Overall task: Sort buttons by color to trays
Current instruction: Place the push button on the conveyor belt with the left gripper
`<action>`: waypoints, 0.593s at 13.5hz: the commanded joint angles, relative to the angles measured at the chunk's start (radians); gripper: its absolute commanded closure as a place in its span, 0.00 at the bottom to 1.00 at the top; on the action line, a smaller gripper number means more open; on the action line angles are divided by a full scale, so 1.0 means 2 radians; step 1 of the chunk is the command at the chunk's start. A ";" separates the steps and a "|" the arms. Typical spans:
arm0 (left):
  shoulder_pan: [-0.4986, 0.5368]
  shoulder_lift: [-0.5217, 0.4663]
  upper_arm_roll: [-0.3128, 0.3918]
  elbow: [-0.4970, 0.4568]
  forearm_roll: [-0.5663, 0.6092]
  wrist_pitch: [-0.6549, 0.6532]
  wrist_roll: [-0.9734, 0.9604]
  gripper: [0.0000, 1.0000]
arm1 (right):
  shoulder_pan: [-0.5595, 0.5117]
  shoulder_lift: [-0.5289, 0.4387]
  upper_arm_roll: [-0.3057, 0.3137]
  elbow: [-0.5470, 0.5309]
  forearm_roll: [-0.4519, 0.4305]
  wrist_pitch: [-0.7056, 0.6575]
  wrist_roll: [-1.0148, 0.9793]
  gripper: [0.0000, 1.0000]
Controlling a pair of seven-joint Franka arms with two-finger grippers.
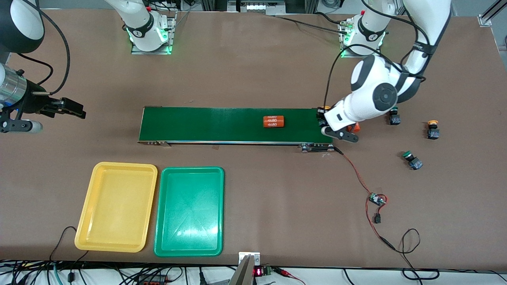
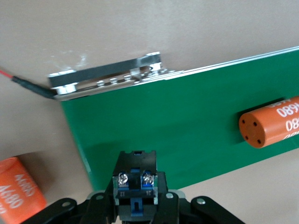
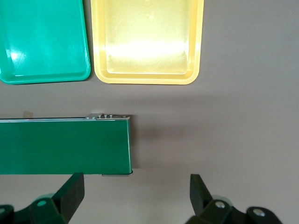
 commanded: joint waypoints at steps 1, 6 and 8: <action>-0.003 0.032 0.002 0.013 -0.009 0.020 -0.006 0.99 | -0.001 -0.004 0.004 -0.002 0.006 0.002 -0.005 0.00; -0.010 0.056 0.002 0.018 -0.003 0.033 -0.001 0.86 | 0.002 -0.004 0.005 -0.002 0.006 0.002 -0.001 0.00; -0.009 0.052 0.002 0.018 -0.003 0.032 0.004 0.01 | 0.002 -0.004 0.005 -0.002 0.006 0.002 -0.001 0.00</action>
